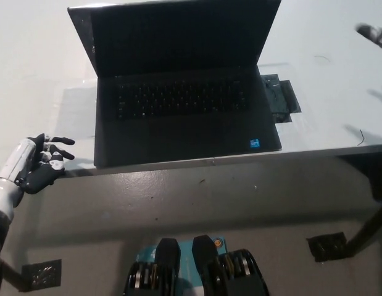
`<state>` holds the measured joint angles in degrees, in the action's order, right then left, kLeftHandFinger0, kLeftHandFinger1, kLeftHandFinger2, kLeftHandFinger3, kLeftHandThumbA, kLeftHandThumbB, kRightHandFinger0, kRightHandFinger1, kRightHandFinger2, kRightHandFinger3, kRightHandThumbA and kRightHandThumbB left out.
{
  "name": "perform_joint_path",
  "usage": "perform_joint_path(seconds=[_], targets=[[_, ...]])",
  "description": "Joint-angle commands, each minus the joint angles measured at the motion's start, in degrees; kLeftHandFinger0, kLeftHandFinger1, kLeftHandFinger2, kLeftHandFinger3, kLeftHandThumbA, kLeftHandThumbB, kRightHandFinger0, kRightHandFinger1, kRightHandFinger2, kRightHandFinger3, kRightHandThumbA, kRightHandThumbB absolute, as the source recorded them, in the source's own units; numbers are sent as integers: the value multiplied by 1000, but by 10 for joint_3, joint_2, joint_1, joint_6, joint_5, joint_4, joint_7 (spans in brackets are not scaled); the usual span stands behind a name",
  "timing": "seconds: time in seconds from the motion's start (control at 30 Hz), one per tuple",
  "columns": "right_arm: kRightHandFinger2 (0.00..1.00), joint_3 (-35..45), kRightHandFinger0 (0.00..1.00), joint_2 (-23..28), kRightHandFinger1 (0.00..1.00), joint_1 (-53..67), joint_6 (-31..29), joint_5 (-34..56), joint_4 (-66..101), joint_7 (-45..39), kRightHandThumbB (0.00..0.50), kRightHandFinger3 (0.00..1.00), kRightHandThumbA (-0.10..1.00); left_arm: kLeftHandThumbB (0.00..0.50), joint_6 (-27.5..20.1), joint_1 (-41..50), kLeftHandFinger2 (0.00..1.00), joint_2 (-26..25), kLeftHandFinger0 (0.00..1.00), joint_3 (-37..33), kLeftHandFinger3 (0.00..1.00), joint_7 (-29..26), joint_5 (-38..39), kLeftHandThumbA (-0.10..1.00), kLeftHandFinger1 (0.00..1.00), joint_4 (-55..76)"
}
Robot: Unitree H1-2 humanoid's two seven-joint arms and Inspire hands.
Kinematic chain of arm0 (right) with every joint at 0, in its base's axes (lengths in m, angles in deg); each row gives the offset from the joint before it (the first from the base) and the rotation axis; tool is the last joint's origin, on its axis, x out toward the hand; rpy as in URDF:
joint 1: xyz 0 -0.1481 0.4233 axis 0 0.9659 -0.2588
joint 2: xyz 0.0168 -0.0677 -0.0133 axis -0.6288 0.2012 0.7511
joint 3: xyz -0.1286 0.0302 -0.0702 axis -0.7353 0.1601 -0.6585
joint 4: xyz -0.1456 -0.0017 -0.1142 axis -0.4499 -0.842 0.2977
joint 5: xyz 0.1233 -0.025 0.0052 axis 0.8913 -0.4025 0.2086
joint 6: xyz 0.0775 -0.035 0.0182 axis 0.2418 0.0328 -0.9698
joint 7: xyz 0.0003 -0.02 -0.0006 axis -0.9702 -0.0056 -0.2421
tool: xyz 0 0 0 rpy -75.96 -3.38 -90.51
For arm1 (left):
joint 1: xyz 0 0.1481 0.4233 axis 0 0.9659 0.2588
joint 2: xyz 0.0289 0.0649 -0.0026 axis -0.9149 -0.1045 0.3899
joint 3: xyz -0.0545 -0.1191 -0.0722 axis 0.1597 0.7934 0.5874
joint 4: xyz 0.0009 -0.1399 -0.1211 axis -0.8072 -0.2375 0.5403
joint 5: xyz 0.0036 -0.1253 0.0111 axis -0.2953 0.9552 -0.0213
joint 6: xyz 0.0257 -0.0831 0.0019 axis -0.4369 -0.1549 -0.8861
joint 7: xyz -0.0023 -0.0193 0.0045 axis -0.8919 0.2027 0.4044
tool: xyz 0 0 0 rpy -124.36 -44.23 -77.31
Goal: The robot uses its right hand to push down on the lid of a laptop kept in the middle of the desk to close it
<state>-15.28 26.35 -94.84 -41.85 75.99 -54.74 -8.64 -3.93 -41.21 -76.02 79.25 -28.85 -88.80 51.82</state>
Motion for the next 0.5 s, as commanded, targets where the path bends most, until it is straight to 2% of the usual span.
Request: perform_joint_path(seconds=[0.0,0.03,0.07,0.17,0.23,0.27,0.3,0.47], targets=[[822,-45,905,-1,842,-100,-12,-39,-33,-29,300,996,1000,31,-4,-15,498,-10,314,-1,596,8,-7,-31,380,10],[820,-48,903,-2,840,-103,-13,-39,-36,-29,299,994,1000,32,-4,-14,499,-10,319,-1,598,9,-7,-30,382,11],[822,-67,901,-12,843,-128,-42,-48,-67,-38,261,974,1000,32,-1,-14,509,-10,313,-1,606,9,-7,-27,379,13],[809,-75,898,-22,844,-142,-47,-49,-87,-37,258,960,1000,28,-4,-13,517,-12,305,-3,614,9,-9,-25,378,13],[826,-99,903,-38,856,-183,-65,-66,-136,-44,292,978,1000,32,-4,-13,506,-13,295,-5,609,8,-11,-27,366,14],[877,-109,951,-43,900,-198,-73,-70,-155,-52,281,1000,1000,39,-3,-12,498,-11,285,-3,600,7,-8,-24,358,14],[881,-111,955,-43,903,-200,-75,-70,-158,-53,281,1000,1000,39,-3,-12,497,-11,283,-3,597,7,-7,-23,357,14],[821,-133,934,-74,864,-246,-124,-91,-256,-54,259,972,1000,28,0,-9,493,-11,284,-5,612,8,-9,-31,361,16]])
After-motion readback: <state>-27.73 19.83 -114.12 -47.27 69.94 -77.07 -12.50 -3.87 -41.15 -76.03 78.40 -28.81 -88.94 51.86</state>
